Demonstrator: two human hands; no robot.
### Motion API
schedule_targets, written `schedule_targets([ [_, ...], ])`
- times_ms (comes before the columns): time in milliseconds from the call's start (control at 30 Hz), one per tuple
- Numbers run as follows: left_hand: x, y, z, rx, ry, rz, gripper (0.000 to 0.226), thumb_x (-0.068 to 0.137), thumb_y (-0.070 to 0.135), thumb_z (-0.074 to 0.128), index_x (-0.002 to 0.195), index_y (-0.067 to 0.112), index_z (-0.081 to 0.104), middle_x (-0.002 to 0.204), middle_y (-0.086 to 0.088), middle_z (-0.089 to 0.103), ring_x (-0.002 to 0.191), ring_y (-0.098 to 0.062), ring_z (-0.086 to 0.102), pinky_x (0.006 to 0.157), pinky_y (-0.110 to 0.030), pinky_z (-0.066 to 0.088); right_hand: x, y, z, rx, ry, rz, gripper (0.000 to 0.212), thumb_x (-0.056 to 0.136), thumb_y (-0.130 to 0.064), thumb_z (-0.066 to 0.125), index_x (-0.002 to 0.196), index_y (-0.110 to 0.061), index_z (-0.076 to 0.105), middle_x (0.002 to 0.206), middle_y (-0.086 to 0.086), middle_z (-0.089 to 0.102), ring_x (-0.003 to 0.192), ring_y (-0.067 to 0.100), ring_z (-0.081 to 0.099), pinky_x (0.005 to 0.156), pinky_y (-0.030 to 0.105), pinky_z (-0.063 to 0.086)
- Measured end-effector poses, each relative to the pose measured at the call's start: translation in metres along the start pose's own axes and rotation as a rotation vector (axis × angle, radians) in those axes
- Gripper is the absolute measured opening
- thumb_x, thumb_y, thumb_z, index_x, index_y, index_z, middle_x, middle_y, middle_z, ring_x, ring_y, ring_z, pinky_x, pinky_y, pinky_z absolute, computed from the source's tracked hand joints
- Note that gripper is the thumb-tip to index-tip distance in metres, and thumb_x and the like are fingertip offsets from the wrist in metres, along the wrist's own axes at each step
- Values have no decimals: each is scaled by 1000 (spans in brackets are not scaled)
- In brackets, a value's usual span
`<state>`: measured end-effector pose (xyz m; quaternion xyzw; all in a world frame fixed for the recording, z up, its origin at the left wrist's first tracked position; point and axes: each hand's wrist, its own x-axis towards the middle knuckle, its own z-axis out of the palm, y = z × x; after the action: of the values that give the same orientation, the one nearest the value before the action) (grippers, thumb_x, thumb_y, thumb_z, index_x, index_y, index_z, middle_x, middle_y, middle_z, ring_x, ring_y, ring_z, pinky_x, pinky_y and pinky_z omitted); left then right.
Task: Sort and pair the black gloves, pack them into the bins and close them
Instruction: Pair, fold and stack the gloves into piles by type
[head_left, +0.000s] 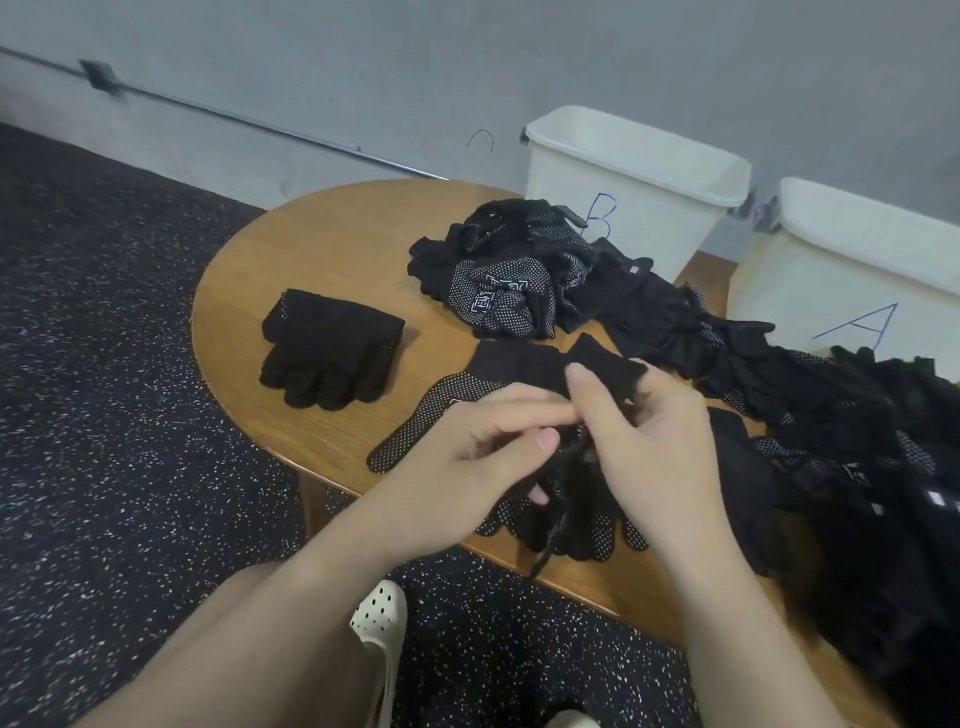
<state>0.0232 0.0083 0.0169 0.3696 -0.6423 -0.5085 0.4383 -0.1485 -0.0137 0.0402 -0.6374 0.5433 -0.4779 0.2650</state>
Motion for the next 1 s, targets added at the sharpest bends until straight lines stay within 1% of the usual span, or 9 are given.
schedule_targets([
  [100, -2, 1, 1, 71, 46, 49, 31, 107, 11, 52, 127, 20, 73, 119, 12, 71, 99, -13, 69, 86, -23, 56, 4, 4, -11, 14, 9, -37, 33, 96, -37, 63, 76, -12, 65, 75, 4, 69, 71, 21, 65, 64, 34, 51],
  [167, -1, 1, 0, 86, 131, 55, 30, 105, 9, 53, 119, 22, 76, 107, 13, 73, 89, -4, 67, 81, -17, 53, 5, 4, -18, 85, 6, -17, 41, 92, -46, 61, 88, -6, 66, 87, 11, 72, 86, 31, 68, 77, 44, 56],
  [267, 4, 0, -3, 96, 210, -33, 28, 105, 15, 57, 127, 27, 69, 117, 16, 71, 108, -2, 66, 99, -27, 53, 4, 0, -30, 251, -4, 41, 43, 87, -49, 66, 102, -10, 71, 97, 14, 75, 97, 40, 70, 90, 61, 56],
  [433, -1, 8, 0, -43, -85, -124, 37, 97, 49, 62, 133, 48, 59, 133, 25, 65, 125, 6, 58, 109, -25, 47, -5, -10, -53, 618, -139, 137, 20, 90, -27, 67, 101, -15, 79, 100, 14, 77, 87, 27, 75, 70, 34, 61],
  [567, -9, 10, 17, -166, -147, -87, 33, 97, 37, 68, 122, 17, 69, 121, -1, 74, 116, -21, 69, 104, -45, 52, -15, -21, -66, 719, -139, 150, 17, 88, -23, 64, 87, -20, 81, 86, 7, 77, 75, 20, 75, 62, 29, 61],
  [700, -16, 11, 16, -187, -149, -64, 14, 100, 22, 68, 103, 9, 71, 102, -1, 76, 96, -16, 71, 88, -29, 56, -21, -25, -70, 755, -83, 152, 25, 85, -24, 64, 66, -28, 78, 74, -5, 75, 65, 10, 74, 56, 24, 59],
  [800, -24, 14, 3, -104, -92, -45, 22, 100, 26, 67, 81, 14, 65, 79, 6, 67, 76, -8, 63, 74, -21, 51, -14, -26, -65, 785, -130, 193, 17, 87, -23, 66, 78, -23, 81, 81, 2, 77, 72, 16, 75, 59, 27, 60],
  [900, -32, 14, -18, -100, -18, -63, 35, 97, 38, 66, 83, 6, 63, 89, -23, 68, 85, -38, 68, 83, -49, 58, -3, -25, -49, 776, -178, 279, 20, 92, -22, 67, 104, -9, 78, 99, 14, 77, 87, 27, 76, 68, 33, 63],
  [1000, -38, 12, -42, -156, 30, -100, 27, 101, 32, 63, 99, 7, 74, 102, -21, 75, 91, -36, 73, 80, -48, 59, 6, -31, -26, 763, -220, 322, 19, 91, -22, 66, 100, -17, 82, 108, 14, 77, 95, 27, 76, 73, 33, 62],
])
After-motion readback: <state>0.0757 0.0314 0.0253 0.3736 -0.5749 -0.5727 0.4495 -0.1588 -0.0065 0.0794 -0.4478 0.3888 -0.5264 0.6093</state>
